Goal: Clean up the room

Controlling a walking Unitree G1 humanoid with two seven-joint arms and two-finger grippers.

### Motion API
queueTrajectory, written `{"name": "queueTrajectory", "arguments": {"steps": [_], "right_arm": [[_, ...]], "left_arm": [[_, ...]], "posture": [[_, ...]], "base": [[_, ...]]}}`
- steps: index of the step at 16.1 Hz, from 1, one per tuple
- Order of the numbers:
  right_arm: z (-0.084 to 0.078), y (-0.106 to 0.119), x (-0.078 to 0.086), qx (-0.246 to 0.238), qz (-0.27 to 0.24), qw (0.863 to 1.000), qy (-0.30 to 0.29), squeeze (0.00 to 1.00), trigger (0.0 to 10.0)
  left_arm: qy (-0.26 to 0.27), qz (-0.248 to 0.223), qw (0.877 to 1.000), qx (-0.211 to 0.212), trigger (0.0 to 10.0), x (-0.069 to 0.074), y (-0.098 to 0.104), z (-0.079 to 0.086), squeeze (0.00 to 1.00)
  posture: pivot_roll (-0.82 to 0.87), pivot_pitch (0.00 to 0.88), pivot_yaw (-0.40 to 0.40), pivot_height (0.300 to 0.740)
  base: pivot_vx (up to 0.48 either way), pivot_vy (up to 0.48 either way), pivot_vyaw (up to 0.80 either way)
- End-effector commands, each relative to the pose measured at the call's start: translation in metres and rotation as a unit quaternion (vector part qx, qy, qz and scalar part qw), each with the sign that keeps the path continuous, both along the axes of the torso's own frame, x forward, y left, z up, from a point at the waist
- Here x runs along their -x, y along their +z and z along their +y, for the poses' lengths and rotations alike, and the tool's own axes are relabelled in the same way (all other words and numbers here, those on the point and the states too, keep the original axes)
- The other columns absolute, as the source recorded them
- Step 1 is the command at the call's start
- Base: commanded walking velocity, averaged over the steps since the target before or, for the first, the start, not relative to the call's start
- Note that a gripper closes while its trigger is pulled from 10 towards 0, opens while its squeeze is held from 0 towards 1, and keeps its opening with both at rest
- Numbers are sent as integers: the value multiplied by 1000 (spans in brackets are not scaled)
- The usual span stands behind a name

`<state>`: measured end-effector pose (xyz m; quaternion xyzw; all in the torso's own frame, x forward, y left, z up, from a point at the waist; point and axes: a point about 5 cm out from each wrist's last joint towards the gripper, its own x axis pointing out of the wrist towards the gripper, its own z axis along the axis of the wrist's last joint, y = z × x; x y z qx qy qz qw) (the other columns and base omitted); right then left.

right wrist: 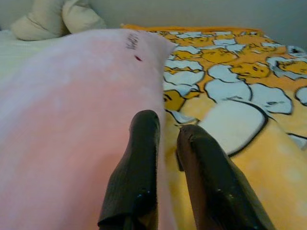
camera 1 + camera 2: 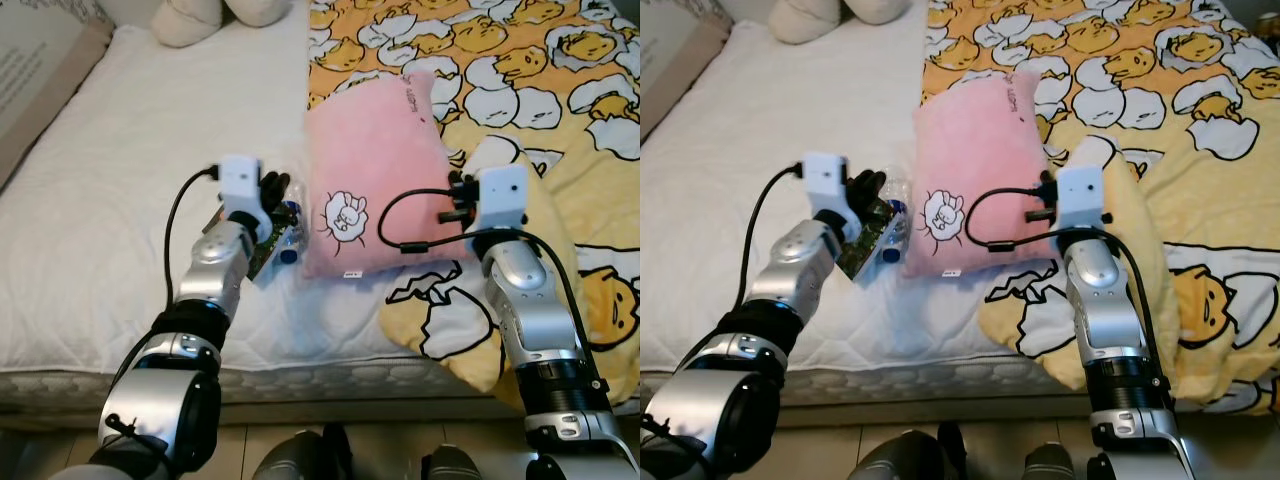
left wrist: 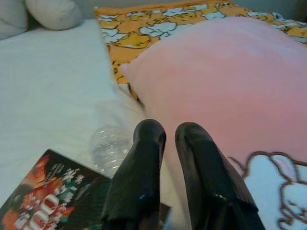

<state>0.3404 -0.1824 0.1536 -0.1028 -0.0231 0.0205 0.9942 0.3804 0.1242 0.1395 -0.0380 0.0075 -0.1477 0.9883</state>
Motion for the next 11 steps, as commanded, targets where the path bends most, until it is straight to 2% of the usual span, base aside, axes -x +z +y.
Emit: {"name": "queueTrajectory", "arguments": {"steps": [1,3,4,7,9,11], "right_arm": [[-1,-7,1,-2,7,1000,-1,1000,10000],[-3,-6,3,-6,-2,1000,-1,1000,10000],[-5,-6,13,-31,-10,999,-4,1000,10000],[0,1,40,-5,-49,999,19,1000,10000],[2,9,57,5,-73,997,25,1000,10000],[-1,0,70,12,-67,998,17,1000,10000]], "left_arm": [[26,25,999,8,10000,5,-16,6,1000],[57,31,997,32,10000,9,-23,11,1000],[70,7,997,24,10000,23,-28,19,1000],[103,-55,993,5,10000,61,-13,44,1000],[126,-70,990,-10,10000,85,-2,56,1000],[118,-49,992,-25,10000,102,-14,51,1000]], "posture": [[-255,56,234,740],[-255,45,226,740],[-252,17,206,740],[-221,0,179,740],[-200,0,166,740],[-193,0,168,740]], "base": [[0,0,0],[0,0,0],[0,0,0],[0,0,0],[0,0,0],[0,0,0]]}}
